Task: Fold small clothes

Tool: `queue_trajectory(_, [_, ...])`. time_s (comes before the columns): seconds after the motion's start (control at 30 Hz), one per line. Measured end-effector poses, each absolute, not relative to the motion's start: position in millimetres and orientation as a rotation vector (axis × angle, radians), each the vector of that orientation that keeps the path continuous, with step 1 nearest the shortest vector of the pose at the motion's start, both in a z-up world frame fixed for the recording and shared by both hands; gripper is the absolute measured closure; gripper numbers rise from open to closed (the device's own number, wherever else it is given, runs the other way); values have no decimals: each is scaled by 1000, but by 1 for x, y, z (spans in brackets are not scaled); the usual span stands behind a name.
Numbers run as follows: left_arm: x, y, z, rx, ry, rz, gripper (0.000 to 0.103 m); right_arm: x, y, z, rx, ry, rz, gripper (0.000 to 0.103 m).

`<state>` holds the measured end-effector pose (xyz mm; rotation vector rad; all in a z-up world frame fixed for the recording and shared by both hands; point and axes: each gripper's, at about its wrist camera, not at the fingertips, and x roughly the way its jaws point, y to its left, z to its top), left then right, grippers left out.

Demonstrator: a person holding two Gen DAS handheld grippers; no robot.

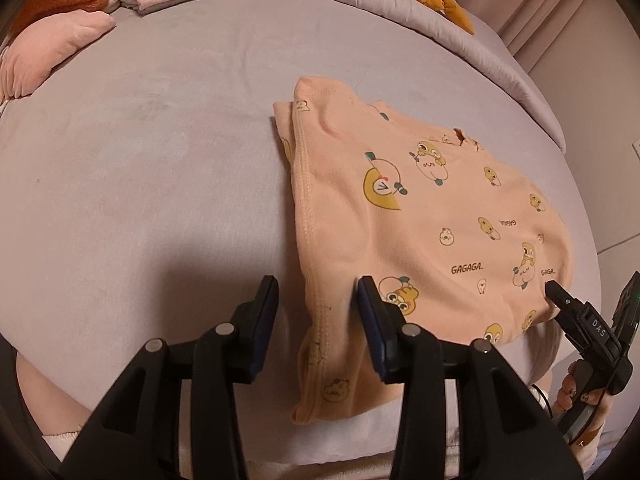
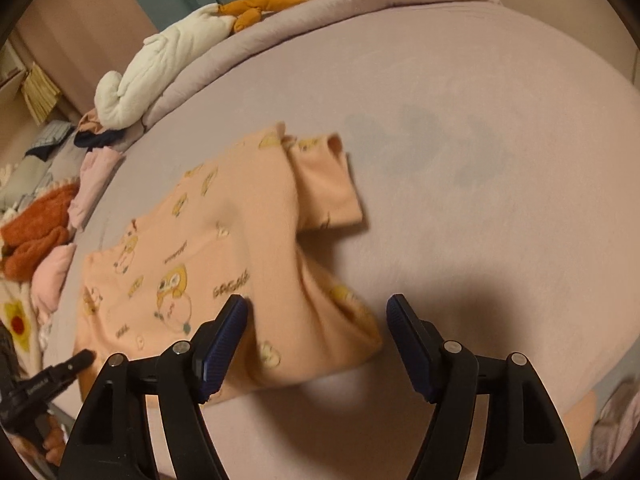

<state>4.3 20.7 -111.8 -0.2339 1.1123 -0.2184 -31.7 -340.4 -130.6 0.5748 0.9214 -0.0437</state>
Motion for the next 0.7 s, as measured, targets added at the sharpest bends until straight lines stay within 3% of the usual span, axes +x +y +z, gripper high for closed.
queue_trajectory(0.4, [1, 25, -111, -249, 1120, -221, 59, 0, -322, -130, 600, 882, 4, 32])
queue_trajectory(0.47, [-1, 26, -111, -250, 1119, -221, 59, 2, -320, -128, 575, 875, -5, 56])
queue_trajectory(0.57, [-1, 29, -109, -244, 1117, -210, 56, 6, -315, -123, 528, 880, -3, 76])
queue_trajectory(0.7, [-3, 37, -101, -254, 1083, -183, 58, 5, -308, -107, 476, 845, -19, 79])
